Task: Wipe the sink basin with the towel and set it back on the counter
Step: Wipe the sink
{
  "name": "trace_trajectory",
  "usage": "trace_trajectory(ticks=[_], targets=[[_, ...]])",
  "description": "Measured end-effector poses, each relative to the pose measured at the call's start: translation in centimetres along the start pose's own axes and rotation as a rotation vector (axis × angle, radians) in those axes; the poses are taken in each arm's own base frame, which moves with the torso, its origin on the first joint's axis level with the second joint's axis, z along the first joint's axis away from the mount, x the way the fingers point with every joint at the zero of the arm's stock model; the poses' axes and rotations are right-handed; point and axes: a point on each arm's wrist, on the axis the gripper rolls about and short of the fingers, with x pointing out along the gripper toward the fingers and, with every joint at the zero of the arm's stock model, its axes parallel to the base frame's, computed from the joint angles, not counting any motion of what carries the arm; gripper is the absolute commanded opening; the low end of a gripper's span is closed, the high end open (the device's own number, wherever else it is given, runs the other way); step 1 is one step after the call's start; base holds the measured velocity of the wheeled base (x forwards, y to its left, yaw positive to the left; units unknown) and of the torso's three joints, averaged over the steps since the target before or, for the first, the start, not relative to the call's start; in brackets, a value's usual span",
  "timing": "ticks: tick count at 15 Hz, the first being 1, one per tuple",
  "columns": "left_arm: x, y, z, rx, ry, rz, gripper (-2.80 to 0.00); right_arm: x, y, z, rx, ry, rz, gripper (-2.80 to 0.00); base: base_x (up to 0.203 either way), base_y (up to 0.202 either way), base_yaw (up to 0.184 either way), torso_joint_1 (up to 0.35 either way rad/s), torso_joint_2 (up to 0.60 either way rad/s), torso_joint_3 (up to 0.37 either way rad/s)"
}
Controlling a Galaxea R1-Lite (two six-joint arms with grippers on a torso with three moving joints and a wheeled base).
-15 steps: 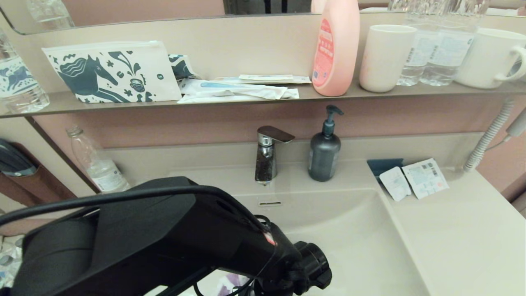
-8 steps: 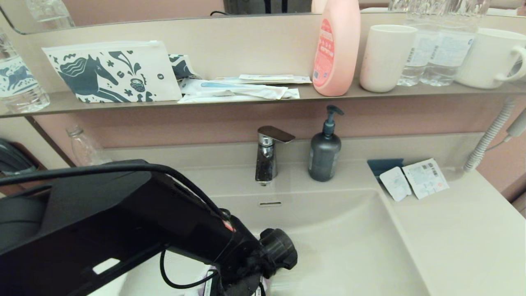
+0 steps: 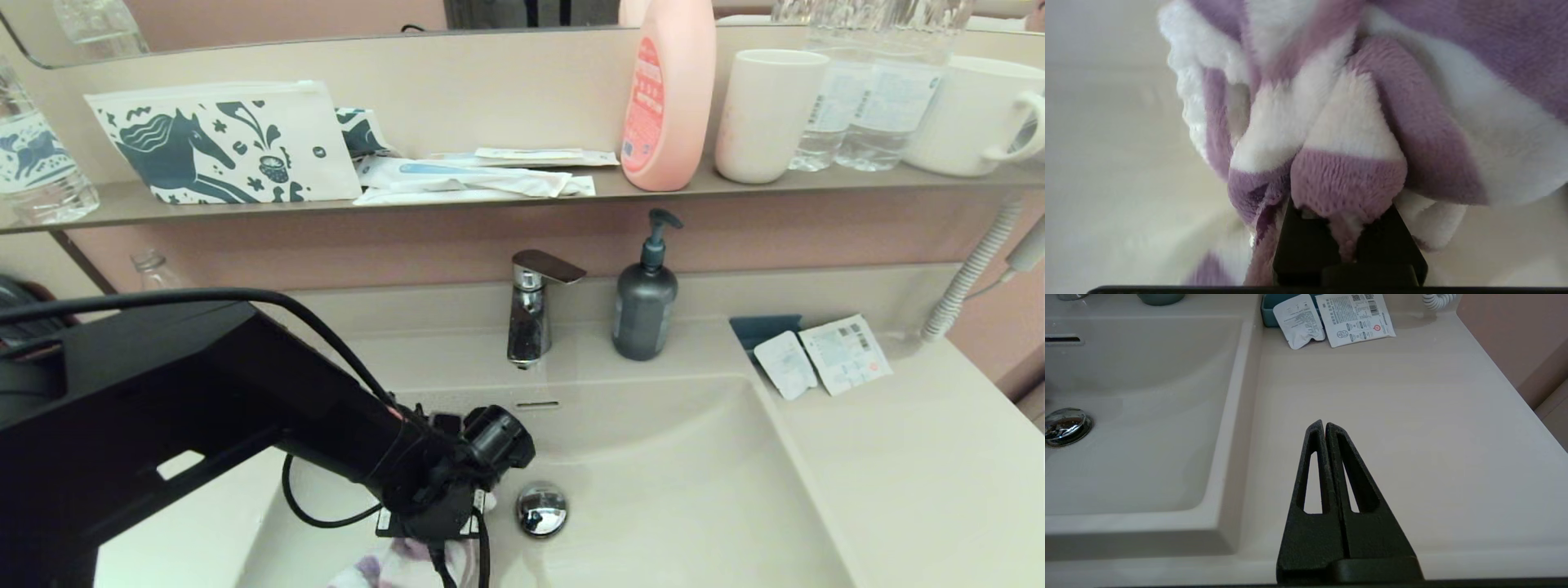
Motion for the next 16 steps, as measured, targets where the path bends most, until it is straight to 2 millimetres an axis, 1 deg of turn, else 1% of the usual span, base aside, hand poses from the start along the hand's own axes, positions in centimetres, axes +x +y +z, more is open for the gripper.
trace_trajectory(ticks=[1, 3, 5, 6, 8, 10, 13, 16], targets=[[0.1, -0.1, 0.4, -0.02, -0.034, -0.006, -2.8, 0.0, 0.0, 0.0, 0.0, 0.0, 0.0, -2.8, 0.0, 0.0, 0.0, 0.0, 0.0, 0.0], [-0.1, -0.4, 0.5, -0.035, -0.057, -0.019, -2.8, 0.0, 0.0, 0.0, 0.0, 0.0, 0.0, -2.8, 0.0, 0.0, 0.0, 0.0, 0.0, 0.0], [-0.7, -1.3, 0.9, -0.074, -0.103, -0.065, -2.8, 0.0, 0.0, 0.0, 0.0, 0.0, 0.0, -2.8, 0.0, 0.0, 0.0, 0.0, 0.0, 0.0], [-1.2, -2.1, 1.2, -0.101, -0.127, -0.099, -2.8, 0.0, 0.0, 0.0, 0.0, 0.0, 0.0, -2.8, 0.0, 0.0, 0.0, 0.0, 0.0, 0.0], [-2.2, -3.7, 1.0, -0.137, -0.149, -0.146, -2.8, 0.0, 0.0, 0.0, 0.0, 0.0, 0.0, -2.8, 0.0, 0.0, 0.0, 0.0, 0.0, 0.0], [-2.9, -5.3, 0.5, -0.15, -0.155, -0.192, -2.8, 0.0, 0.0, 0.0, 0.0, 0.0, 0.0, -2.8, 0.0, 0.0, 0.0, 0.0, 0.0, 0.0], [-4.0, -8.6, -0.7, -0.144, -0.166, -0.259, -2.8, 0.0, 0.0, 0.0, 0.0, 0.0, 0.0, -2.8, 0.0, 0.0, 0.0, 0.0, 0.0, 0.0], [-4.7, -10.9, -0.5, -0.165, -0.186, -0.31, -2.8, 0.0, 0.0, 0.0, 0.0, 0.0, 0.0, -2.8, 0.0, 0.0, 0.0, 0.0, 0.0, 0.0]])
